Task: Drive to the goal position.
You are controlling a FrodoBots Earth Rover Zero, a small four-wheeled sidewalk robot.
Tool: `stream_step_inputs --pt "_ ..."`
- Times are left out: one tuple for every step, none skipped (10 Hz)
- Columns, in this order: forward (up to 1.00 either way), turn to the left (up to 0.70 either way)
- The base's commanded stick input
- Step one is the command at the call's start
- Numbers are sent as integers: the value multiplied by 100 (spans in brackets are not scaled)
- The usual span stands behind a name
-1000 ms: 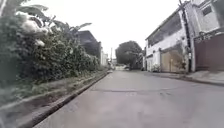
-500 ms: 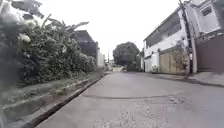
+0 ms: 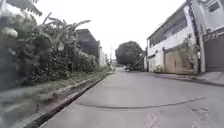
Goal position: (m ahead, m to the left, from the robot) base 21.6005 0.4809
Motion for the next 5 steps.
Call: stream_step_inputs --pt "100 0" --pt "100 0" --pt "100 0" --pt "100 -2" --pt "100 -18"
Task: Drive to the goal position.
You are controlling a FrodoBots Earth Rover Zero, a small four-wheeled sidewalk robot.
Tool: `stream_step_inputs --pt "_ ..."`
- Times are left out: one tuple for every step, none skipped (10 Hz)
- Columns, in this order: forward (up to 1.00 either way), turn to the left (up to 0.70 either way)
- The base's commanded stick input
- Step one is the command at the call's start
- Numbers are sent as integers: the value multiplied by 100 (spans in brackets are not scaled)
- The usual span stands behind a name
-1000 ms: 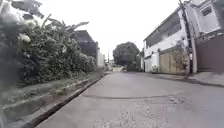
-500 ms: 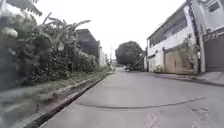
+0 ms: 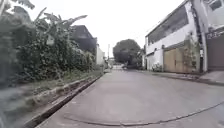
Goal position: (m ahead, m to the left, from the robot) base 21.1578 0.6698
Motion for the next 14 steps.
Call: stream_step_inputs --pt "100 -40" --pt "100 -25" --pt "100 -3" --pt "100 0" --pt "100 0" --pt "100 0" --pt "100 0" --pt "100 -14" --pt "100 -29" --pt "100 -15" --pt "100 0" --pt "100 0" --pt "100 0" --pt "100 0"
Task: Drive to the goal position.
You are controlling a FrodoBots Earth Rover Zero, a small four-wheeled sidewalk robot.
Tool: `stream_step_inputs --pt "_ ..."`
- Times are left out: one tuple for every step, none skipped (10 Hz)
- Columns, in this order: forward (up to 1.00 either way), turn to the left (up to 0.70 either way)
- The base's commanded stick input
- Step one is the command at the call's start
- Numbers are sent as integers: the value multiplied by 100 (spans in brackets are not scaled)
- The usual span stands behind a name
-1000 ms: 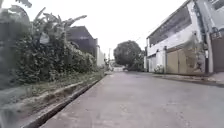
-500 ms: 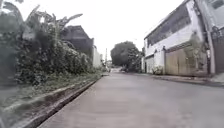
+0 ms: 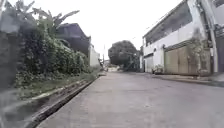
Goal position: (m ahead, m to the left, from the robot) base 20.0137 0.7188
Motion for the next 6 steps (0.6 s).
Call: stream_step_inputs --pt "100 -4" --pt "100 -16" --pt "100 -5" --pt "100 0" --pt "100 0" --pt "100 0"
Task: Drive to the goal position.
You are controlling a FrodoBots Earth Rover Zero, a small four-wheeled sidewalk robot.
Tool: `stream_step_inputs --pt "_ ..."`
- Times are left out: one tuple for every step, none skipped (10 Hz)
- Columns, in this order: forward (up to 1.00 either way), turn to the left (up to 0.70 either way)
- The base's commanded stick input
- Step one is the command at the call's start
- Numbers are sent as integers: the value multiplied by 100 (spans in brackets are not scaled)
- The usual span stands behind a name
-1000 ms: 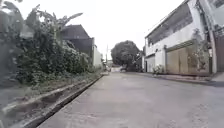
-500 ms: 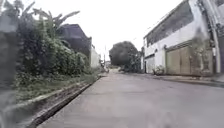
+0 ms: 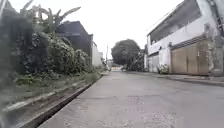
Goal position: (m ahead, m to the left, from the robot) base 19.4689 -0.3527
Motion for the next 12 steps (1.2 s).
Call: stream_step_inputs --pt "100 0" --pt "100 -6" --pt "100 -35" --pt "100 -36" --pt "100 -3" --pt "100 0" --pt "100 0" --pt "100 -10" --pt "100 -35" --pt "100 -40" --pt "100 -40" --pt "100 -29"
